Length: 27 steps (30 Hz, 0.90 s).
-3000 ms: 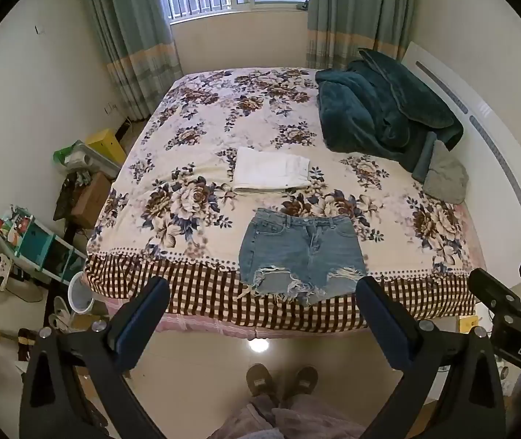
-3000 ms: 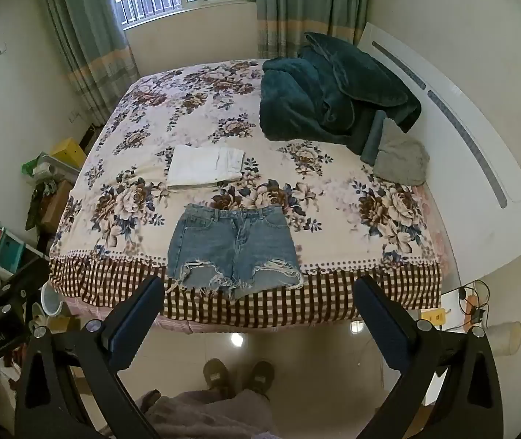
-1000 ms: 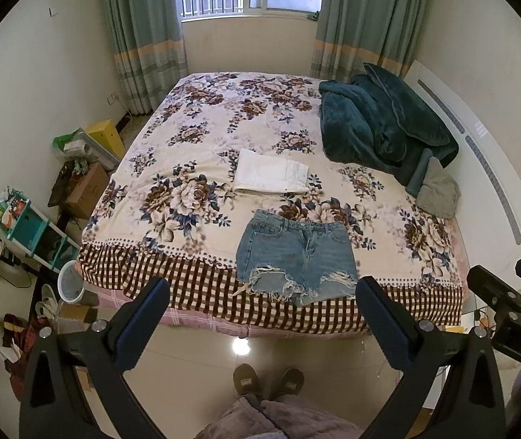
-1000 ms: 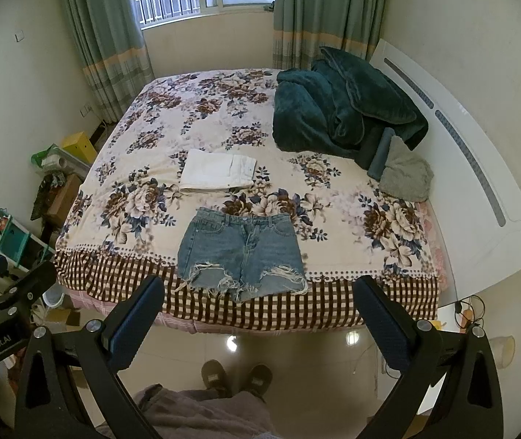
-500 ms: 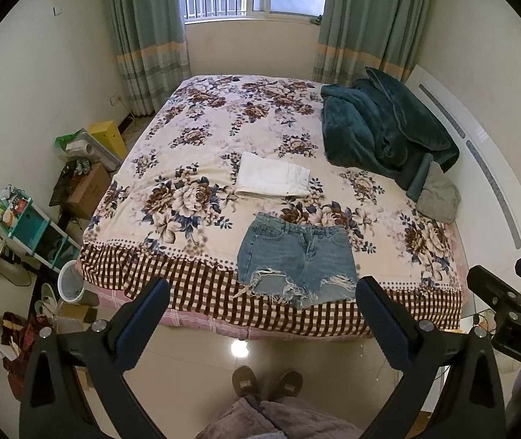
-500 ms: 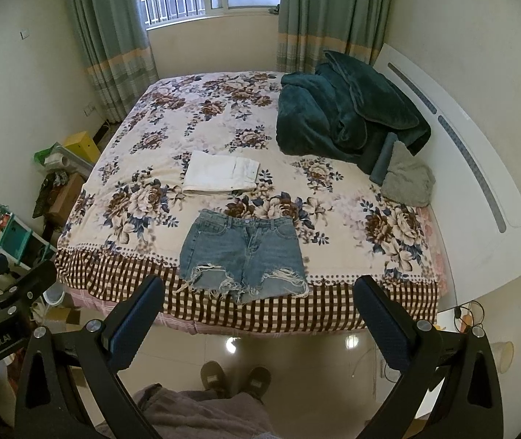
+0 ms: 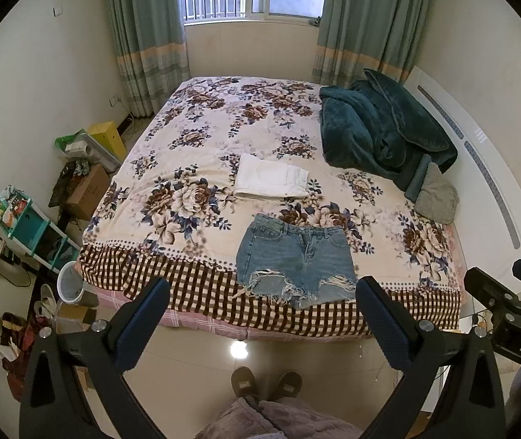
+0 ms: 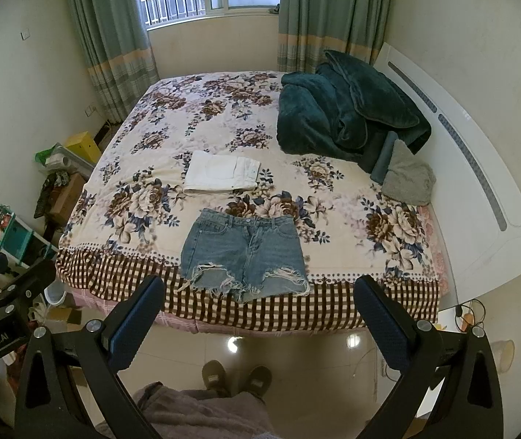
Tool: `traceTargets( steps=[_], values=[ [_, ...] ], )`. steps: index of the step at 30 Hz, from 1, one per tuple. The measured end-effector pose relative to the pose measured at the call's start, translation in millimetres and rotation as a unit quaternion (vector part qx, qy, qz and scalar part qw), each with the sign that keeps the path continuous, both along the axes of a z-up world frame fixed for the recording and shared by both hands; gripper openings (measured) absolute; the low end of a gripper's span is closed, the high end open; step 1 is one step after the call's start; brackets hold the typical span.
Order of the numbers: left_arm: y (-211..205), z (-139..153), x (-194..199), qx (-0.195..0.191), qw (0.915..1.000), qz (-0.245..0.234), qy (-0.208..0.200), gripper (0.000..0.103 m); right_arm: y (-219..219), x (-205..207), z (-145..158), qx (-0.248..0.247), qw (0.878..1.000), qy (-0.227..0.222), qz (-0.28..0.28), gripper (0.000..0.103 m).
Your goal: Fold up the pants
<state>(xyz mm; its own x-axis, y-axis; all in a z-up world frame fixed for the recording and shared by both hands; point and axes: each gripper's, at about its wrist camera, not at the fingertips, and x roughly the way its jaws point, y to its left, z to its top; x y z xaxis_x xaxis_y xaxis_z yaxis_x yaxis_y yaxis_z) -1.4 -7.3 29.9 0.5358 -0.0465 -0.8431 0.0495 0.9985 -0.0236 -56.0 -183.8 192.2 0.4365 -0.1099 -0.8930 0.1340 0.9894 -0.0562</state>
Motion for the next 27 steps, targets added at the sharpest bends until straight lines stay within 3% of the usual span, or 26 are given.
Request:
traceTargets(
  steps=[8,14,18,23,27],
  values=[
    [0,0,-1,-0.002,1.0,-0.001,-0.001,0.103,-5,1,-7,0.0,1.0,-0.001,0.0,0.103],
    [0,-4,2,0.004,0.9999,0.005,-0.008,0.103,28,13,20,0.004,1.0,0.0,-0.02,0.103],
    [2,-21,27,0.012,0.9998,0.011,-0.01,0.103,30,37,3,0.01,0.999,-0.001,-0.037,0.103],
    [-3,-57,63,0.034,0.9994,0.005,-0.009,0.103,-16,69,-84,0.001,0.998,0.018,-0.067,0.103],
    [-12,-101,95,0.047,0.9988,-0.007,0.009,0.103,-53,100,-136,0.014,0.997,0.03,-0.073,0.103]
  ],
)
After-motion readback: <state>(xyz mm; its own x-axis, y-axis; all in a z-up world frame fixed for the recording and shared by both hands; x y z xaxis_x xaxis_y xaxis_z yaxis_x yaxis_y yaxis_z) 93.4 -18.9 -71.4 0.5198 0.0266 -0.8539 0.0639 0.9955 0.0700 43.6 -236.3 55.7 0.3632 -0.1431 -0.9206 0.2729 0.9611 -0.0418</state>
